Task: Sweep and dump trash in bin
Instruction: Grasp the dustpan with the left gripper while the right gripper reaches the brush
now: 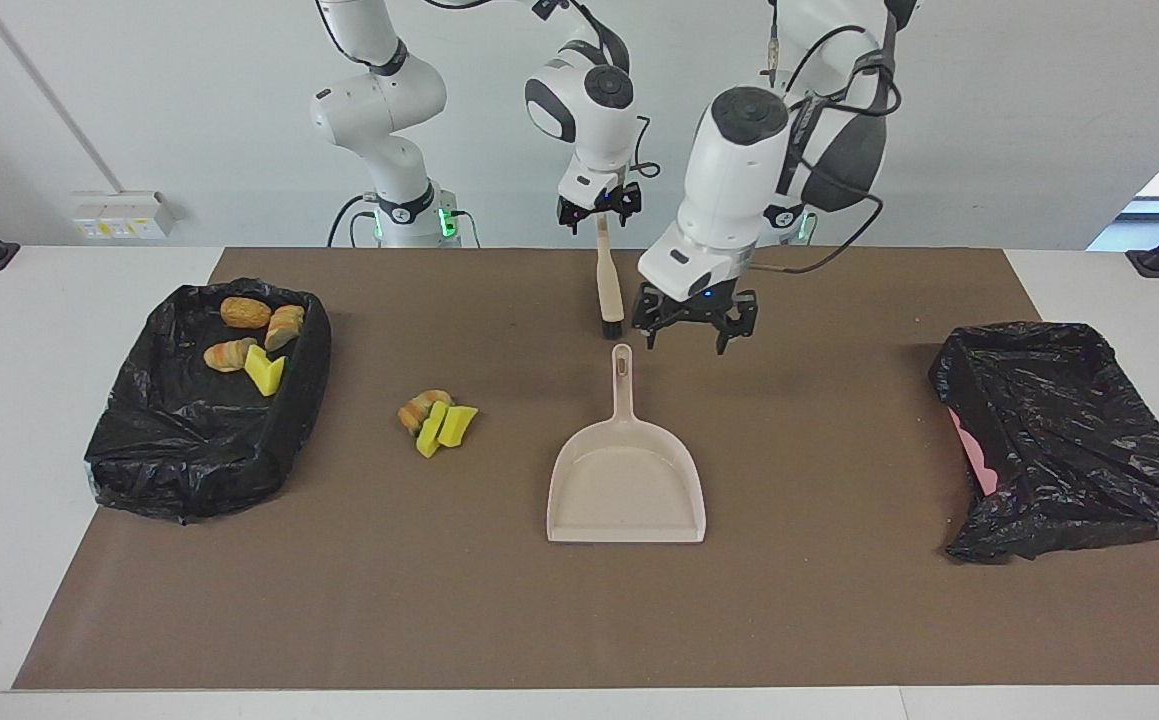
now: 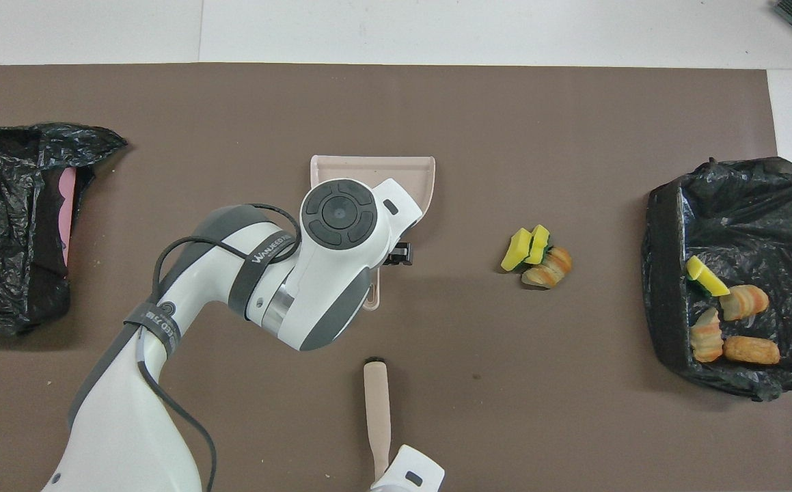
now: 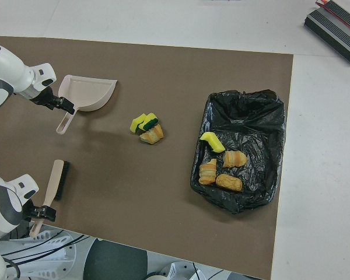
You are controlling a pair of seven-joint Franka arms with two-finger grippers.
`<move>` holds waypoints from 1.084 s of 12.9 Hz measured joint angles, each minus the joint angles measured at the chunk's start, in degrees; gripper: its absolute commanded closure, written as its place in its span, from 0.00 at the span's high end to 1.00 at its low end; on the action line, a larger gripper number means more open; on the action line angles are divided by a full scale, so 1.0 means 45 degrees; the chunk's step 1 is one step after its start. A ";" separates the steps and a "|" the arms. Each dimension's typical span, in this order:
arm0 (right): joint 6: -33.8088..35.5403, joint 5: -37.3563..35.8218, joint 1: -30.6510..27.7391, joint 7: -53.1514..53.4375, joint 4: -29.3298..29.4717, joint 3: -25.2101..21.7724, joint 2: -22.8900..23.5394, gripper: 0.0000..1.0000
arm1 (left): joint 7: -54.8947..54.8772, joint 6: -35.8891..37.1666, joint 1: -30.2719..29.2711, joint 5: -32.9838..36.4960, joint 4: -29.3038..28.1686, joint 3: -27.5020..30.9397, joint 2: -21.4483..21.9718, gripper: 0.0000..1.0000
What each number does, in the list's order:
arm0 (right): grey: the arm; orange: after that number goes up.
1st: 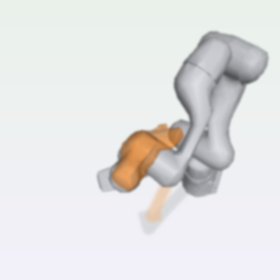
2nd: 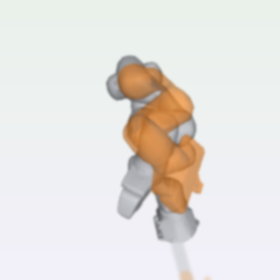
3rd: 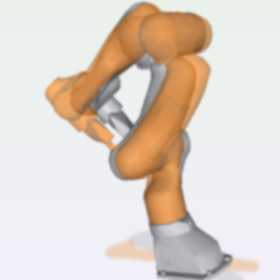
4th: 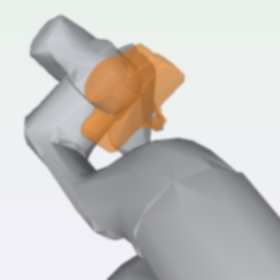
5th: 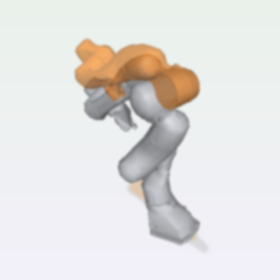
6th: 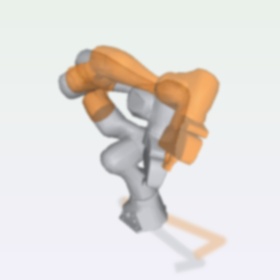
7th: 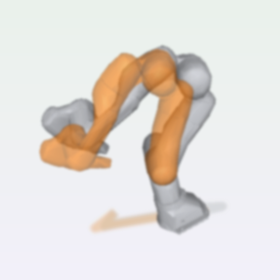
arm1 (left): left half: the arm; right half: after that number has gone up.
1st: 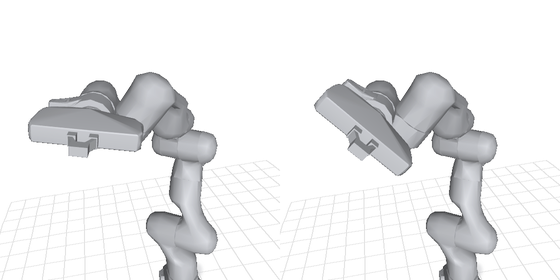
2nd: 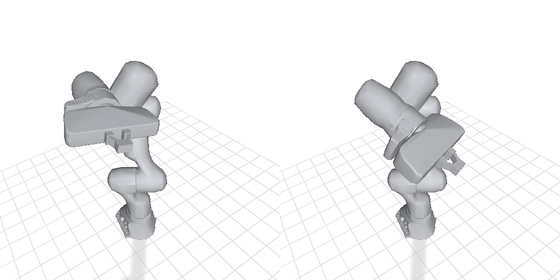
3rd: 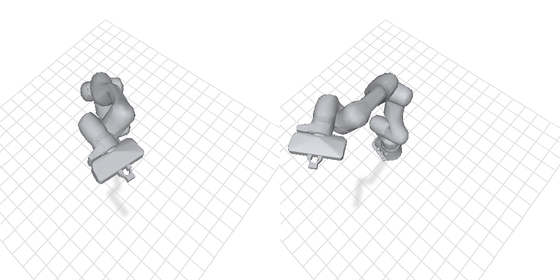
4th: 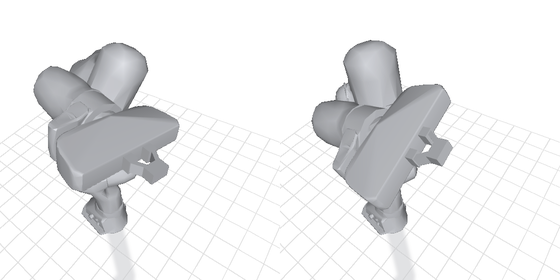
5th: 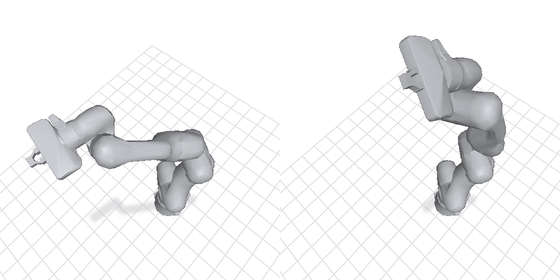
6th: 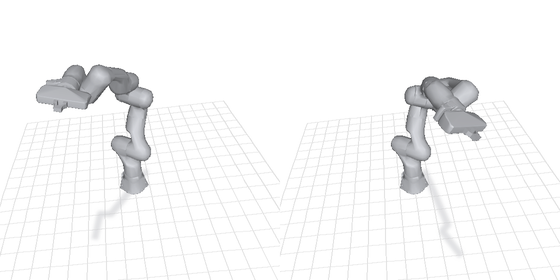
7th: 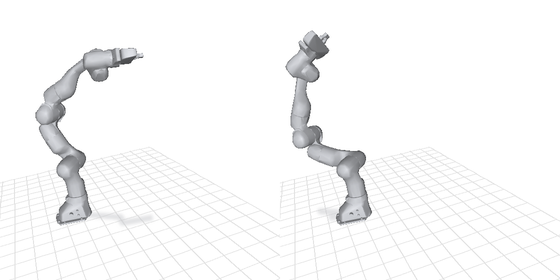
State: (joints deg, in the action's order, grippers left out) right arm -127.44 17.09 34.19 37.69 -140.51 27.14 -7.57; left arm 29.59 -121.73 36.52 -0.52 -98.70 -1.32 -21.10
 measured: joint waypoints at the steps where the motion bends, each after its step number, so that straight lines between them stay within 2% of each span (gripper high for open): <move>1: -0.0017 0.0001 0.0000 0.0000 -0.0001 -0.0001 0.0000 0.31 | 0.0186 -0.0182 0.0095 0.0000 -0.0063 0.0000 -0.0188 1.00; 3: -0.0033 0.0004 0.0000 0.0000 -0.0009 -0.0002 0.0001 0.19 | 0.0346 -0.0284 0.0203 0.0000 -0.0064 -0.0016 -0.0385 1.00; 4: -0.0034 0.0004 0.0000 0.0000 -0.0014 -0.0003 0.0003 0.08 | 0.0351 -0.0283 0.0206 0.0000 -0.0066 -0.0014 -0.0398 0.92; 5: -0.0039 0.0007 -0.0003 -0.0003 -0.0028 -0.0008 0.0009 0.00 | 0.0352 -0.0282 0.0207 0.0000 -0.0070 -0.0012 -0.0397 0.78; 8: -0.0047 0.0009 -0.0006 -0.0002 -0.0039 -0.0029 0.0028 0.00 | 0.0352 -0.0276 0.0290 0.0000 -0.0119 -0.0008 -0.0398 0.37; 9: -0.0039 0.0009 -0.0008 -0.0002 -0.0038 -0.0041 0.0028 0.00 | 0.0352 -0.0252 0.0347 0.0002 -0.0119 -0.0012 -0.0397 0.32; 11: 0.0654 -0.0013 -0.0064 -0.0004 0.0128 -0.0130 -0.0055 0.00 | 0.0368 -0.0181 0.0472 0.0381 -0.0108 0.0004 -0.0383 0.09; 14: 0.2707 -0.0062 -0.0989 -0.0887 0.0499 -0.0199 -0.1141 0.00 | 0.0359 -0.0167 0.0484 0.1155 0.0074 0.0026 -0.0338 0.01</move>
State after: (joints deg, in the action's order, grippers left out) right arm -115.26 16.81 29.74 33.70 -138.26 26.24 -12.70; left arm 31.20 -122.49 38.70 4.68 -98.37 -1.20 -22.63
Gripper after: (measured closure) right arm 0.731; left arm 0.678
